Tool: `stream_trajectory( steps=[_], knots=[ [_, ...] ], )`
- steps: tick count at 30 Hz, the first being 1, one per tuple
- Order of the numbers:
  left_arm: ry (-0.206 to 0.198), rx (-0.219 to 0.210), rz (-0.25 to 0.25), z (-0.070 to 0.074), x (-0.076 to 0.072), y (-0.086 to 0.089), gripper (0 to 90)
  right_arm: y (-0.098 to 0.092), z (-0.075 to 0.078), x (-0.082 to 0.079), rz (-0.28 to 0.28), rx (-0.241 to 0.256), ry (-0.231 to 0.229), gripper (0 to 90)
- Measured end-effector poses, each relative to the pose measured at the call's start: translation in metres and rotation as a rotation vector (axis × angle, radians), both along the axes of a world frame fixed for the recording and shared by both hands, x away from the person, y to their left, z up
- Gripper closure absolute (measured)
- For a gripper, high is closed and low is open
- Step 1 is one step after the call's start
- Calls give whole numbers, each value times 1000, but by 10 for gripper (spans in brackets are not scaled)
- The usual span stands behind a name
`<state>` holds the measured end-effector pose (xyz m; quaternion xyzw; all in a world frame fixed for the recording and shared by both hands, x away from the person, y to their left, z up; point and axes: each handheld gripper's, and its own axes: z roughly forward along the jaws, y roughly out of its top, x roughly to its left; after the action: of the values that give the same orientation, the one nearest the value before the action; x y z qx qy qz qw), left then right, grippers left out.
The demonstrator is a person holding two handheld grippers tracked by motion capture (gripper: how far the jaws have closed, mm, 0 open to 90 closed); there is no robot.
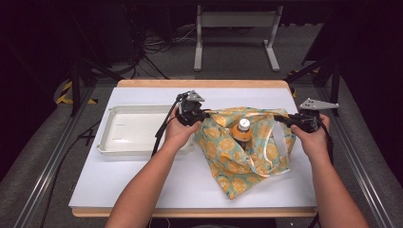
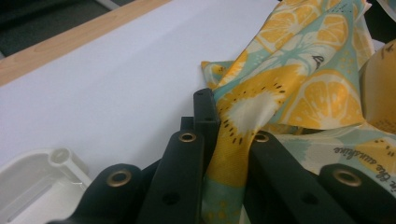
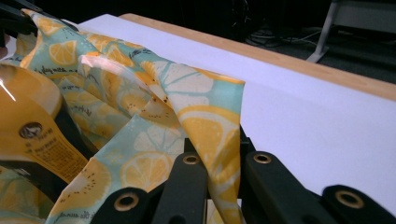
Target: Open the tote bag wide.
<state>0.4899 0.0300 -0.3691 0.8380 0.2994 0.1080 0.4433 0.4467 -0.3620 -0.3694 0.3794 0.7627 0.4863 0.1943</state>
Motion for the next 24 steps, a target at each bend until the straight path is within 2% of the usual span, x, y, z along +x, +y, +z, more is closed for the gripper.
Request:
stream_trajectory(
  steps=[7, 17, 19, 24],
  knots=[
    [33, 39, -4, -10, 1, -3, 890, 0, -18, 3, -4, -26, 44, 894],
    [71, 83, -17, -19, 2, -9, 889, -3, -31, 4, -14, -44, 85, 893],
    [82, 100, -20, -20, 2, -11, 889, -4, -34, 4, -19, -48, 99, 892],
    [116, 111, -34, -24, 3, -13, 888, -5, -39, 4, -21, -62, 129, 890]
  ],
)
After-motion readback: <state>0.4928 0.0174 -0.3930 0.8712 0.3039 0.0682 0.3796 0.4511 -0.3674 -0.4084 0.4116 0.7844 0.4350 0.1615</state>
